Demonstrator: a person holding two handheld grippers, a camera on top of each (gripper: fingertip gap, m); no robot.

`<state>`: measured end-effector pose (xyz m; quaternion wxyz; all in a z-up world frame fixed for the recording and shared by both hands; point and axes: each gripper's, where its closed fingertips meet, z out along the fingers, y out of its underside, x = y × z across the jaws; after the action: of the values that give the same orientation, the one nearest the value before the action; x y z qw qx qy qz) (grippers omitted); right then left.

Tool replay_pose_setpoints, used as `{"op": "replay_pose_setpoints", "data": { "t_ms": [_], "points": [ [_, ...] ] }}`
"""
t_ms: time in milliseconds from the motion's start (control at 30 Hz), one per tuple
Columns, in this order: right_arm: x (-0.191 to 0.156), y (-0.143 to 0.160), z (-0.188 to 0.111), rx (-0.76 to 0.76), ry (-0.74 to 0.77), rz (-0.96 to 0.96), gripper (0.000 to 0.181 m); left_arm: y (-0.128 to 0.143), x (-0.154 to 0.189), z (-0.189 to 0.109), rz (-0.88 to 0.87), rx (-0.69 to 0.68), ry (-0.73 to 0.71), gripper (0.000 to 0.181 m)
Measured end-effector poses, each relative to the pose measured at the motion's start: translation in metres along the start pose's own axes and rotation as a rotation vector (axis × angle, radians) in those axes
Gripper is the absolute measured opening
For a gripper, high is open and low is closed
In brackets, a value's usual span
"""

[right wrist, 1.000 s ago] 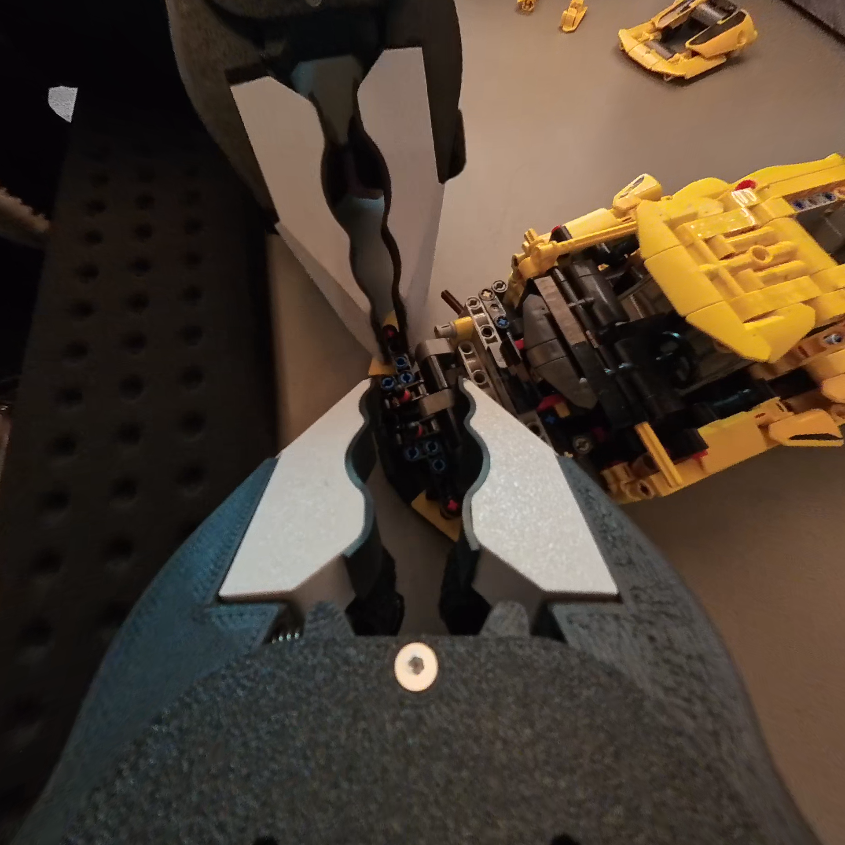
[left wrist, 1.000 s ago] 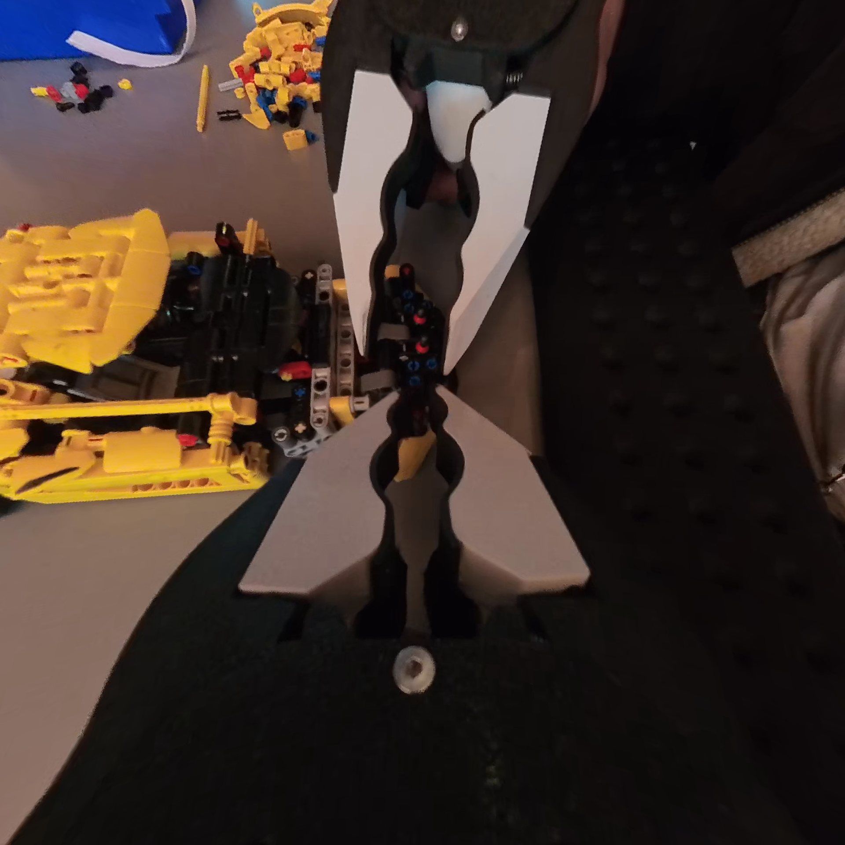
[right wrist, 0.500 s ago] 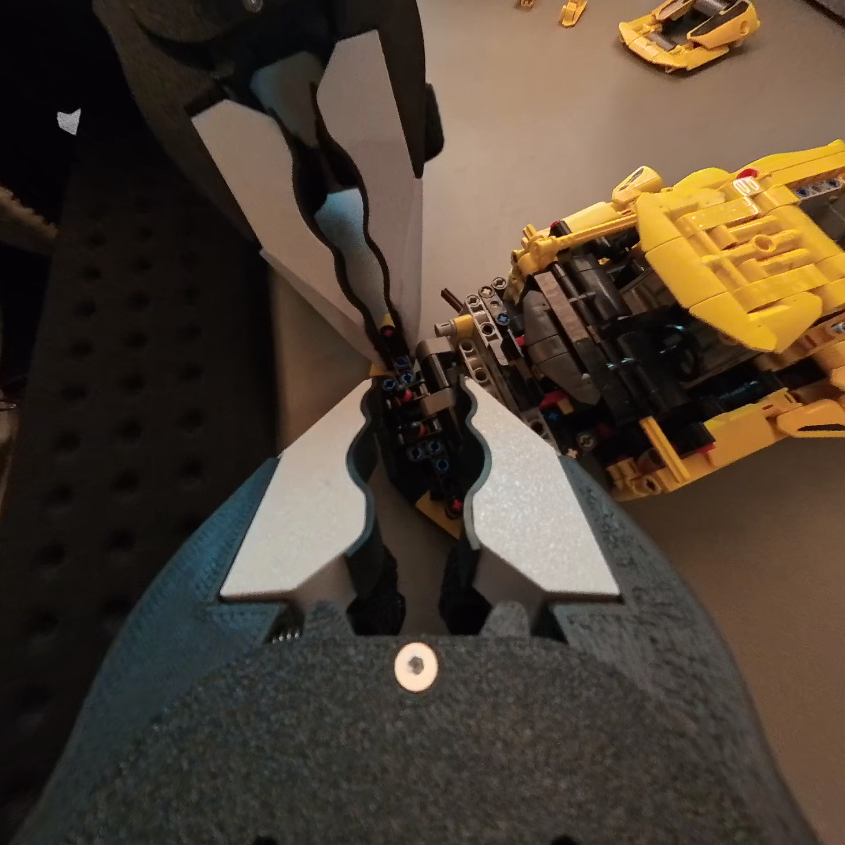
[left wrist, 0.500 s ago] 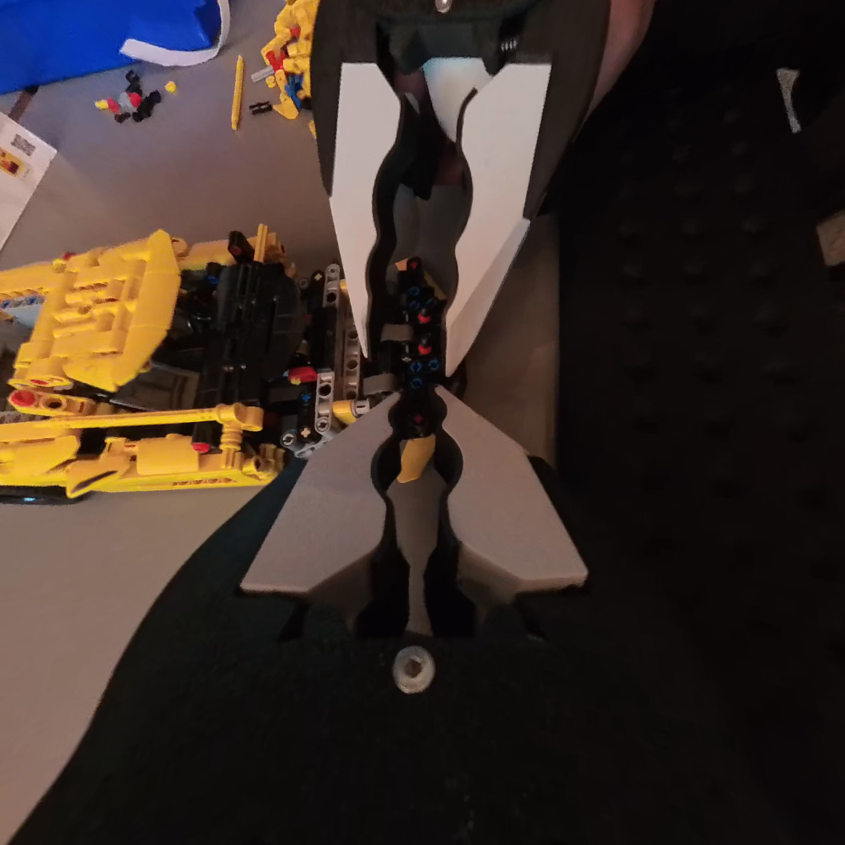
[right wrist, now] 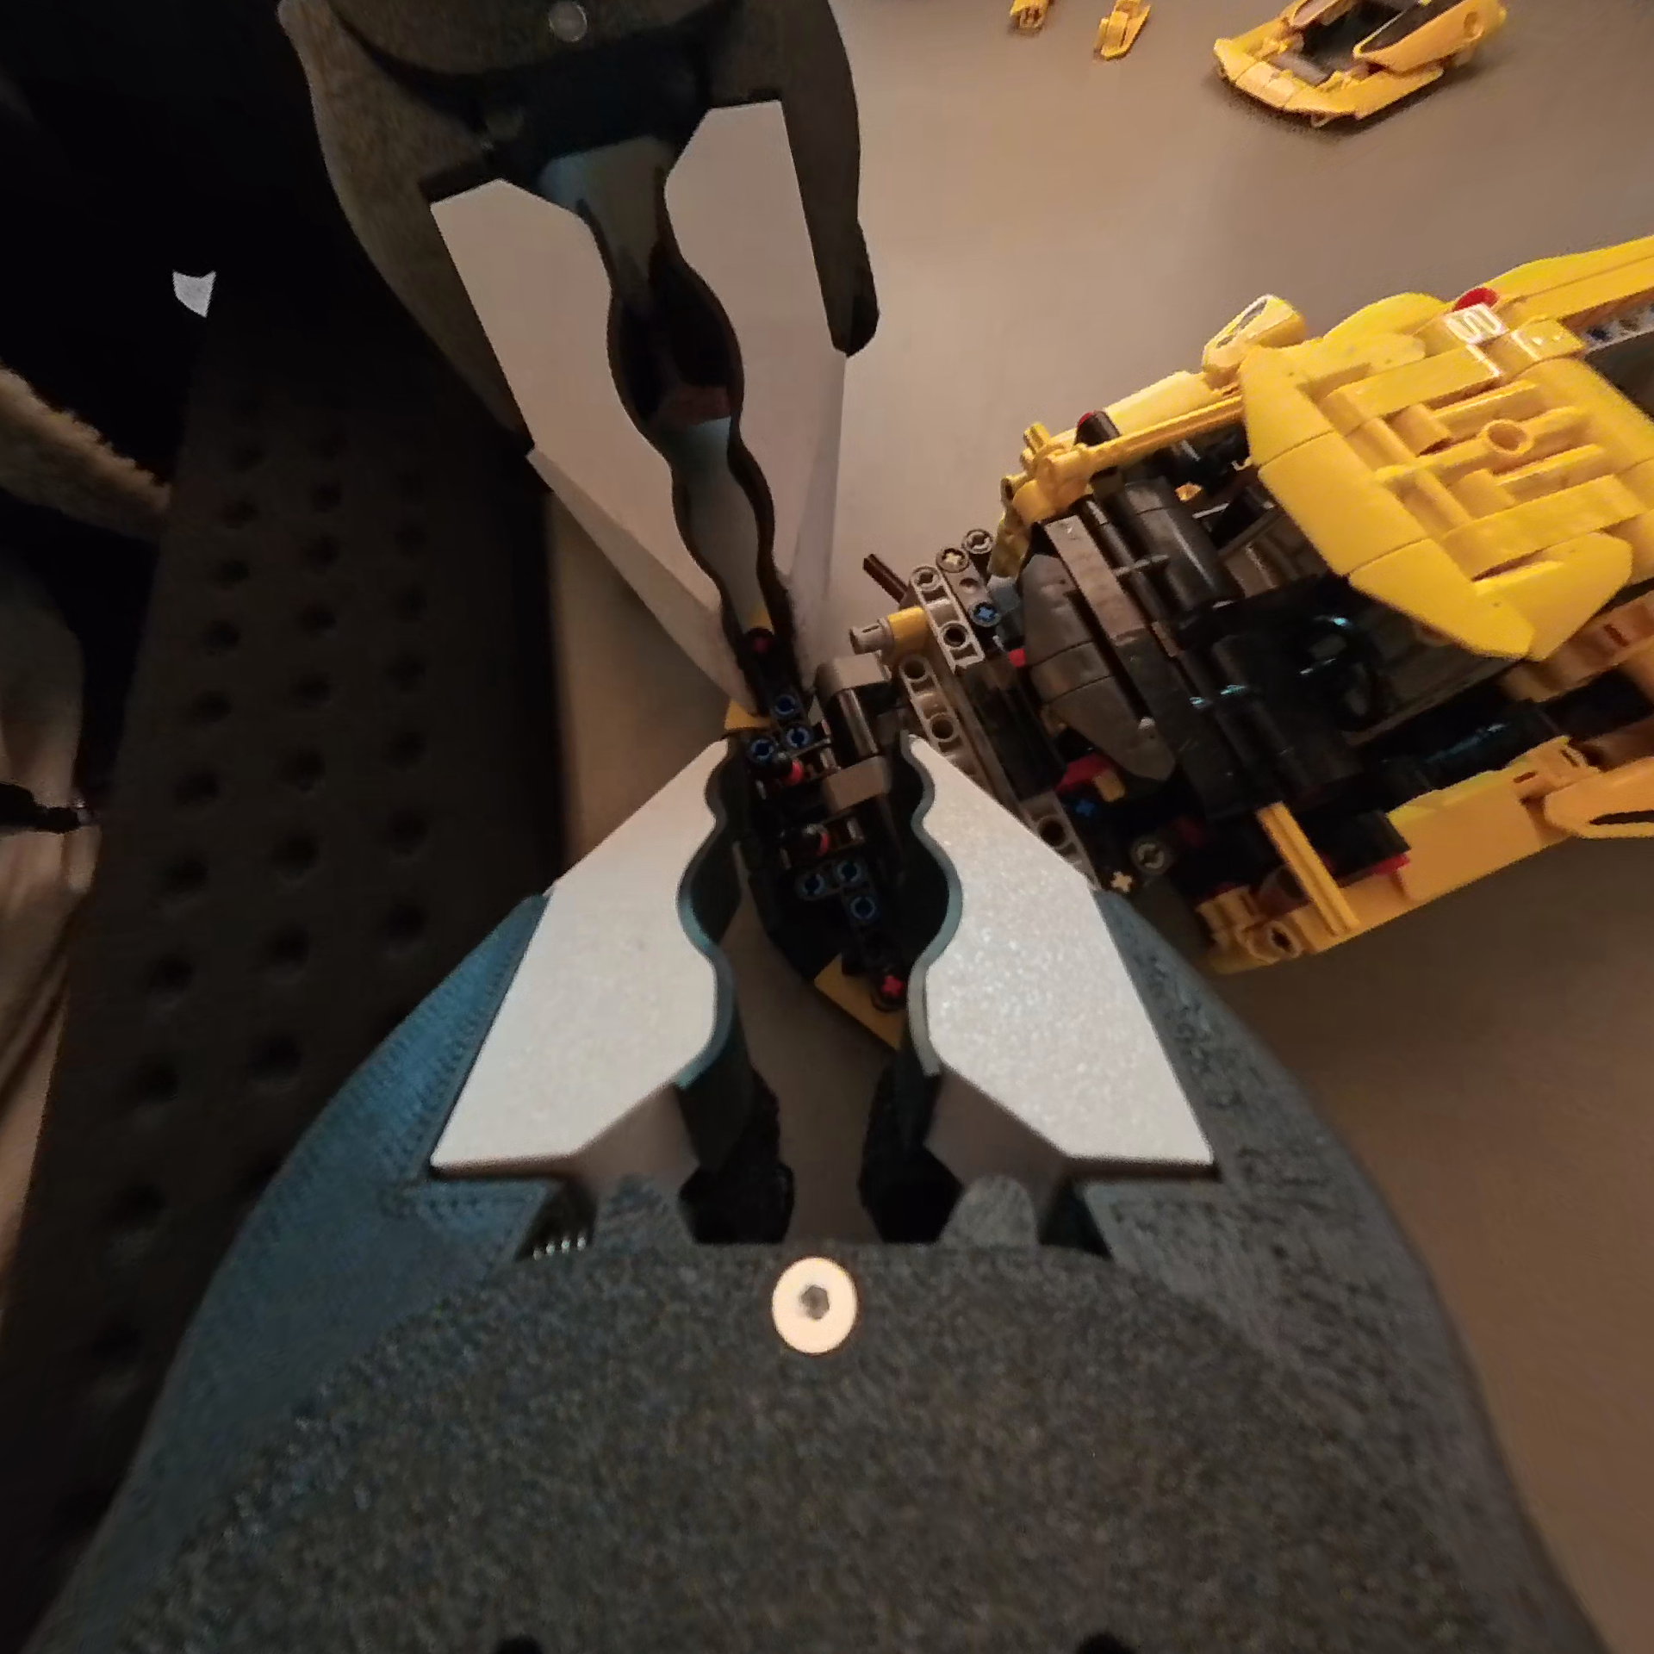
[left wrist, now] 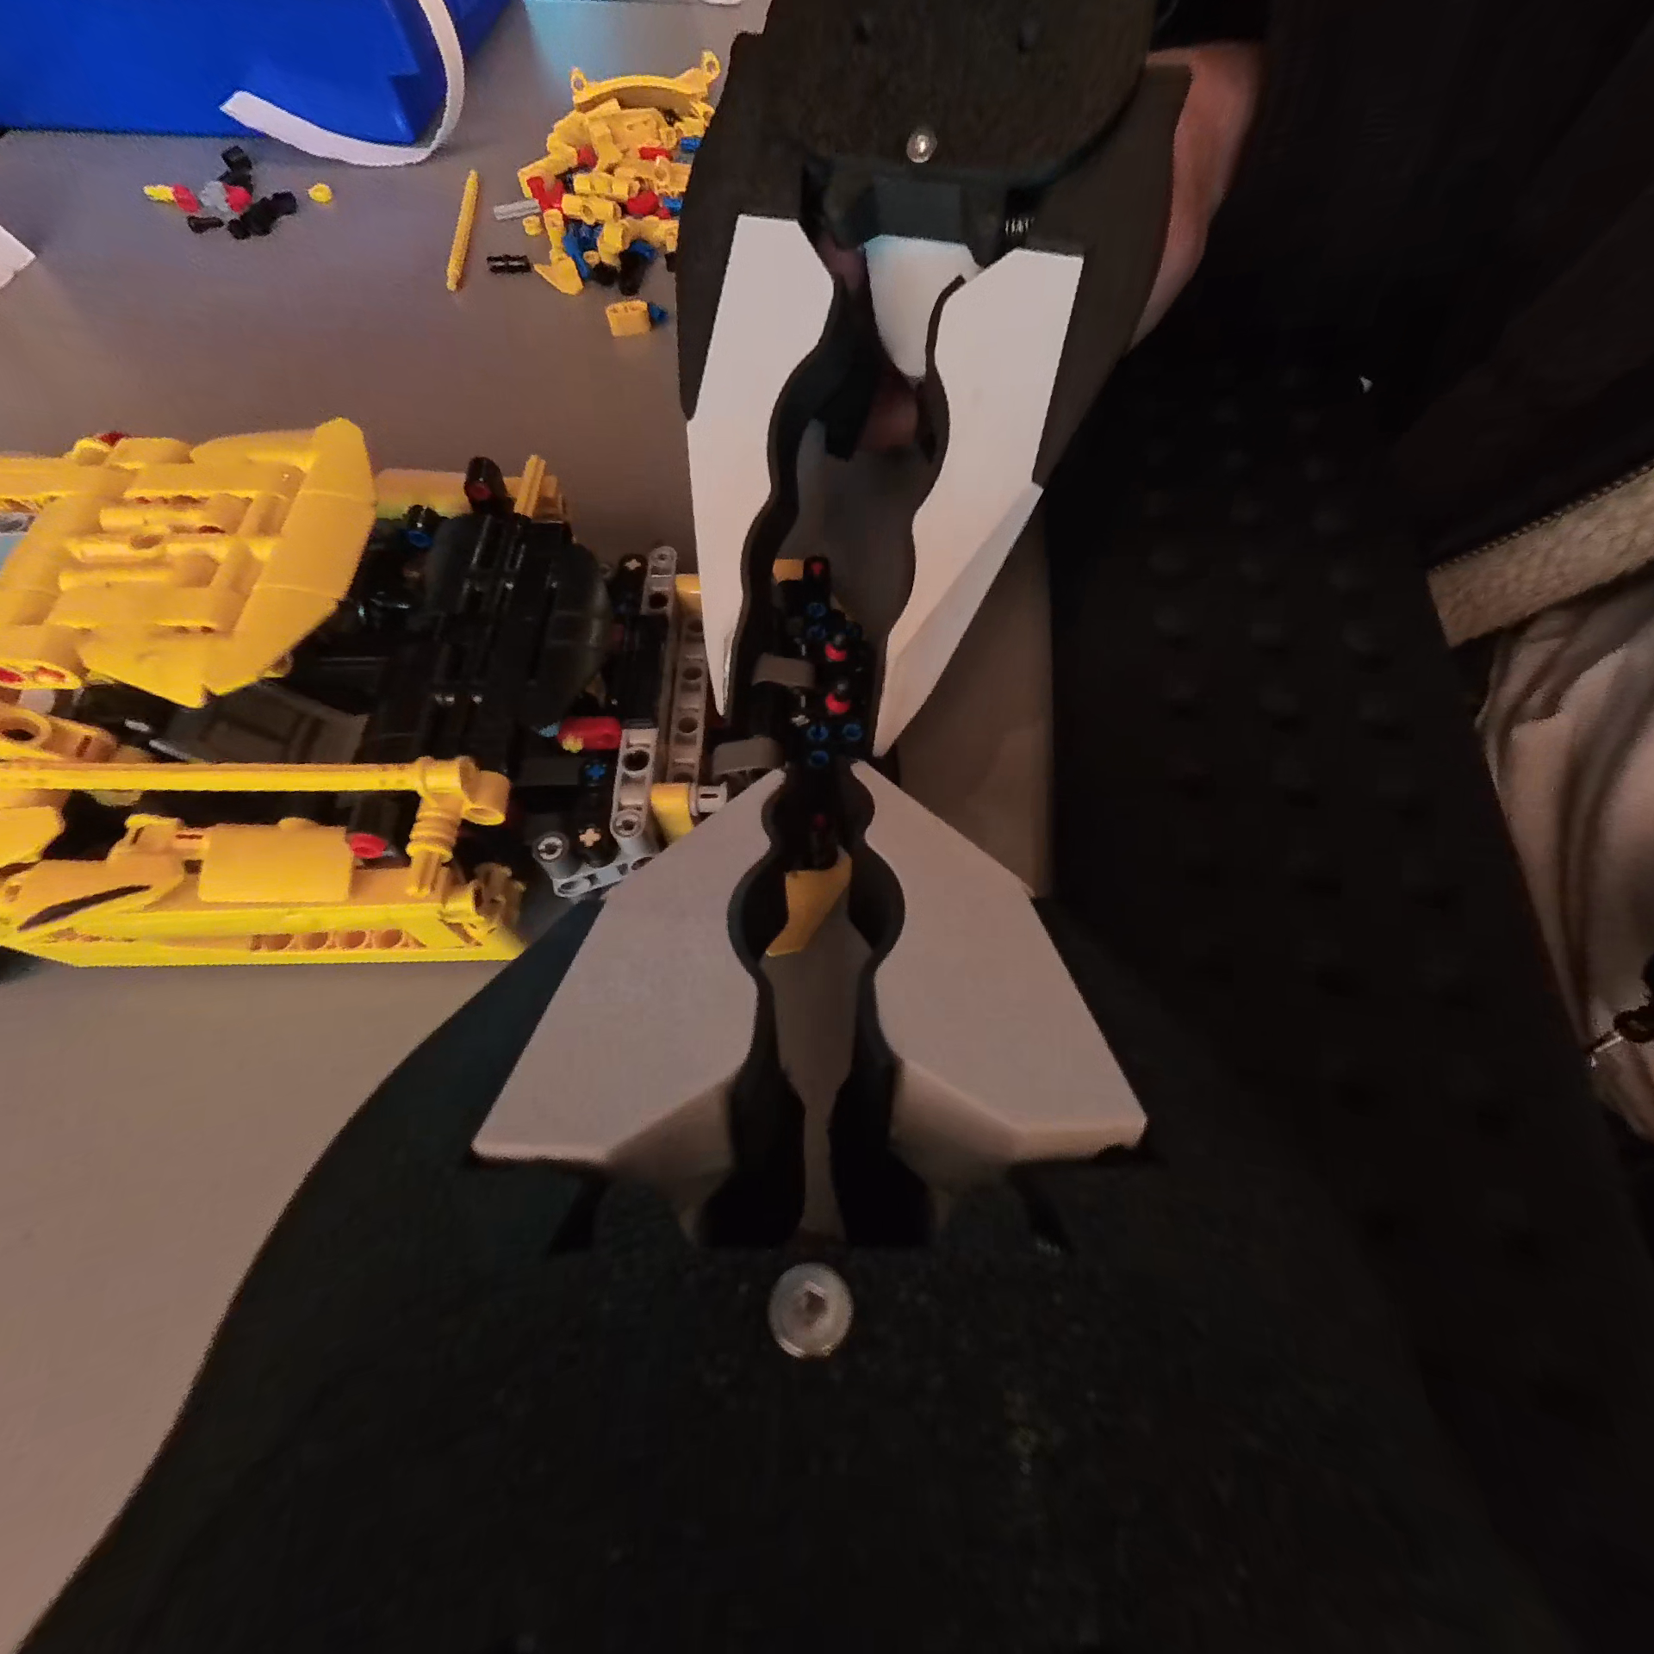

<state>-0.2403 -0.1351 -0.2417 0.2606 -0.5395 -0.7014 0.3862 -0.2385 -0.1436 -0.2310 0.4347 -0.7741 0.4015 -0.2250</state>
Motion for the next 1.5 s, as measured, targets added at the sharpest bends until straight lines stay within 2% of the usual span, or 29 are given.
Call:
{"op": "replay_pose_setpoints", "data": {
  "t_ms": [500, 667, 800, 933, 1000, 1167, 1500],
  "points": [
    [-0.003, -0.002, 0.0, 0.006, -0.013, -0.001, 0.034, -0.003, 0.003, -0.003, 0.009, 0.027, 0.019, 0.003],
    [-0.001, -0.001, -0.002, 0.001, 0.063, -0.105, 0.034, 0.005, 0.002, 0.003, 0.135, -0.027, -0.028, 0.006],
    [-0.005, -0.016, -0.021, 0.117, 0.093, -0.127, 0.009, 0.006, 0.002, 0.001, 0.106, -0.029, -0.019, 0.006],
    [-0.011, -0.004, -0.007, 0.031, 0.042, -0.117, 0.021, 0.007, 0.003, 0.003, 0.118, -0.034, -0.019, 0.006],
    [-0.007, -0.003, -0.007, 0.021, 0.073, -0.141, 0.007, 0.006, 0.004, 0.003, 0.118, -0.034, -0.017, 0.006],
    [-0.007, -0.002, -0.008, -0.008, 0.079, -0.157, 0.005, 0.007, 0.003, 0.003, 0.116, -0.038, -0.017, 0.006],
    [-0.006, -0.003, -0.011, 0.01, -0.028, 0.039, 0.004, 0.008, 0.004, 0.004, 0.142, -0.044, -0.031, 0.008]
  ]
}}
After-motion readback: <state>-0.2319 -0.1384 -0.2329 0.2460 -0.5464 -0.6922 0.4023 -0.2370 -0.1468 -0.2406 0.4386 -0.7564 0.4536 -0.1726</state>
